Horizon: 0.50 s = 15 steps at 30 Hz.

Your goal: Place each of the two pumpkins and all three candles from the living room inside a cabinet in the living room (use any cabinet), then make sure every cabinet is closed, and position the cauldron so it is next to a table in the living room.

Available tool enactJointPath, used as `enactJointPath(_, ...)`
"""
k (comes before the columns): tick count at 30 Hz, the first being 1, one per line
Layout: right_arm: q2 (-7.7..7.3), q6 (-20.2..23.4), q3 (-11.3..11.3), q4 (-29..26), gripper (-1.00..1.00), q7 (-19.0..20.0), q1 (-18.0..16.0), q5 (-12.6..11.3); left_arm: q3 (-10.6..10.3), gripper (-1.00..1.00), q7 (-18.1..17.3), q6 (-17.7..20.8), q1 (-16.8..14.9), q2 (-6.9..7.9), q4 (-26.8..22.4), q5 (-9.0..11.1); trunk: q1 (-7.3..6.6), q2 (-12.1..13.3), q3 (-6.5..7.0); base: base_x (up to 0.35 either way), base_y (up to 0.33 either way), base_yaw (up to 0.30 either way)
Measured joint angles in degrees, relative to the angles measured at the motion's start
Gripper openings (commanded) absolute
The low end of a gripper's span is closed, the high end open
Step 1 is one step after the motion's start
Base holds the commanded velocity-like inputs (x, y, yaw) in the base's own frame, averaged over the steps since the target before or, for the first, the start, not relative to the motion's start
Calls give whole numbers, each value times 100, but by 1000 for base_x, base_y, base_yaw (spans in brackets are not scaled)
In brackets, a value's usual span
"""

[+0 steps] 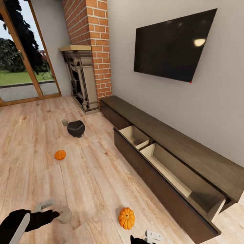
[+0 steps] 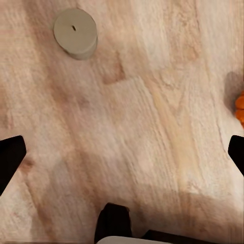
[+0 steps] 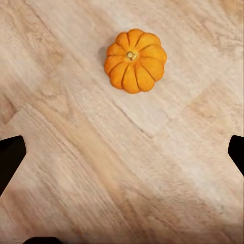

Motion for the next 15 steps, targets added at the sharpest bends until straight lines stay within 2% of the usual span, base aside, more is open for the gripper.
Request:
enactJointPath(5,-7,0,2,0,100,0,0,-3,7,100,-1,-6,0,-1,0,-2,-1,0,0,126,47,146)
enactJointPath(15,-21,-5,3,-1,100,33,1,-4,-10,100,-2,-14,-1,-5,-6,-2,0,0,63,106,72,7)
